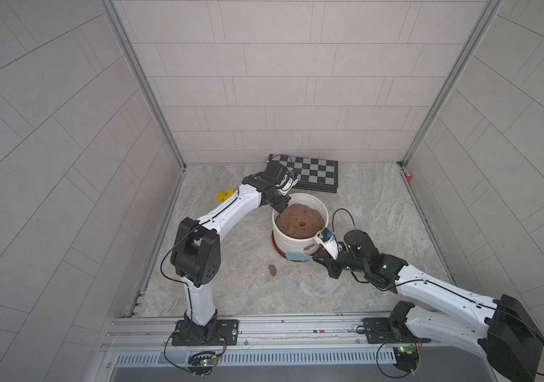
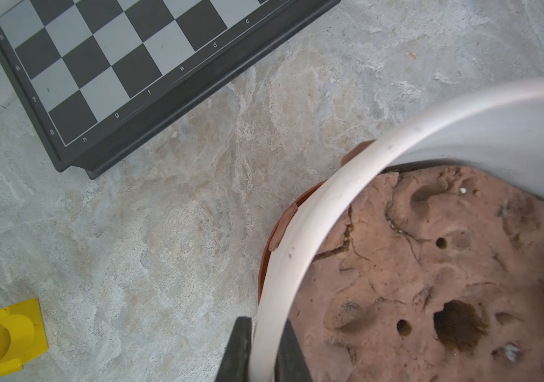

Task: Scrub the dried mud off the ceramic pot
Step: Brush off the soil from the pot.

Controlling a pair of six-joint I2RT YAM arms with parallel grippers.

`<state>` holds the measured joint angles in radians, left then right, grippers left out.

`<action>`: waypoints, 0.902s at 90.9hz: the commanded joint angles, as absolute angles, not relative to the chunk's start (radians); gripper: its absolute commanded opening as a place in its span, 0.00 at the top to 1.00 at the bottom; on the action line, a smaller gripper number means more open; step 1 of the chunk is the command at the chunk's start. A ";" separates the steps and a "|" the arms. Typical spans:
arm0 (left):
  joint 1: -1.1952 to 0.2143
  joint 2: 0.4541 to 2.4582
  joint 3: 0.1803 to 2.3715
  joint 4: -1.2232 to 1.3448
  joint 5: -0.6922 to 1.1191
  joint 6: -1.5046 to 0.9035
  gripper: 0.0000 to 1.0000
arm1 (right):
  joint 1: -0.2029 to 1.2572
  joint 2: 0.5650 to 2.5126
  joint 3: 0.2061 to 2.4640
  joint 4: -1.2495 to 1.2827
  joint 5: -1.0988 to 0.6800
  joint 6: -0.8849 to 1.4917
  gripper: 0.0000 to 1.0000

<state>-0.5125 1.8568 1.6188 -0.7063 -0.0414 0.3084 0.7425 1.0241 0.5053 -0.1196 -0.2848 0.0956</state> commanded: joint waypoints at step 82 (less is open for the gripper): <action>-0.506 1.923 1.712 -0.791 0.000 0.420 0.88 | 0.734 0.782 0.453 -0.056 -0.515 0.176 1.00</action>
